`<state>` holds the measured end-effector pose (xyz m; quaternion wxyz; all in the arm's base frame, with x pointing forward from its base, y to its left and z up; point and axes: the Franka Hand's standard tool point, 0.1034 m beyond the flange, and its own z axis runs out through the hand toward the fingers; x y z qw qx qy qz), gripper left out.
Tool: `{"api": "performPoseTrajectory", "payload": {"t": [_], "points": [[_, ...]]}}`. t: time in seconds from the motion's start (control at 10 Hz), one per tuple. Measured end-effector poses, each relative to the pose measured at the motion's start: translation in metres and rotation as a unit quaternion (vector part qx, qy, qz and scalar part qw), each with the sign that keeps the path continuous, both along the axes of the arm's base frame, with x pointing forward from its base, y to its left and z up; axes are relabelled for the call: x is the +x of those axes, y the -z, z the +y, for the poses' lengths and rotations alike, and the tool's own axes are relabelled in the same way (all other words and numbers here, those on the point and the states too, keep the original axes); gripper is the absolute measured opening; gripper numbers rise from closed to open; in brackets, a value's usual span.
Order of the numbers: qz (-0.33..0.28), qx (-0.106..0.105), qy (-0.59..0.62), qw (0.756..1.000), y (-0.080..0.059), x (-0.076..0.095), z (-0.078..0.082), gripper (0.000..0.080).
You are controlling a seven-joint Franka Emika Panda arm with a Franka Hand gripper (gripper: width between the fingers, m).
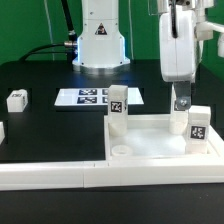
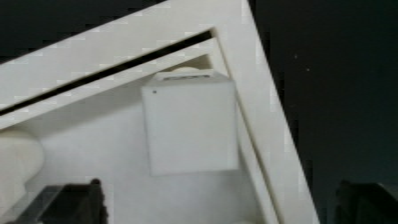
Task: Assemble square table
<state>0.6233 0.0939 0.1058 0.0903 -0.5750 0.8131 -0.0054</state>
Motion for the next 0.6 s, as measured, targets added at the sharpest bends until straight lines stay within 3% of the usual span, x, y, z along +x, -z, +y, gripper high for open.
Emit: {"api": "performPoseTrajectory", "payload": {"t": [0.1, 0.4, 0.6], "points": [[-0.001, -0.006, -0.033, 0.999, 0.001, -0.003, -0.006, 0.0649], [-0.024, -0.037, -0.196, 0.98, -0.014, -0.021, -0.051, 0.0649], [-0.033, -0.051, -0.25, 0.966, -0.013, -0.022, -0.054, 0.0649]]}}
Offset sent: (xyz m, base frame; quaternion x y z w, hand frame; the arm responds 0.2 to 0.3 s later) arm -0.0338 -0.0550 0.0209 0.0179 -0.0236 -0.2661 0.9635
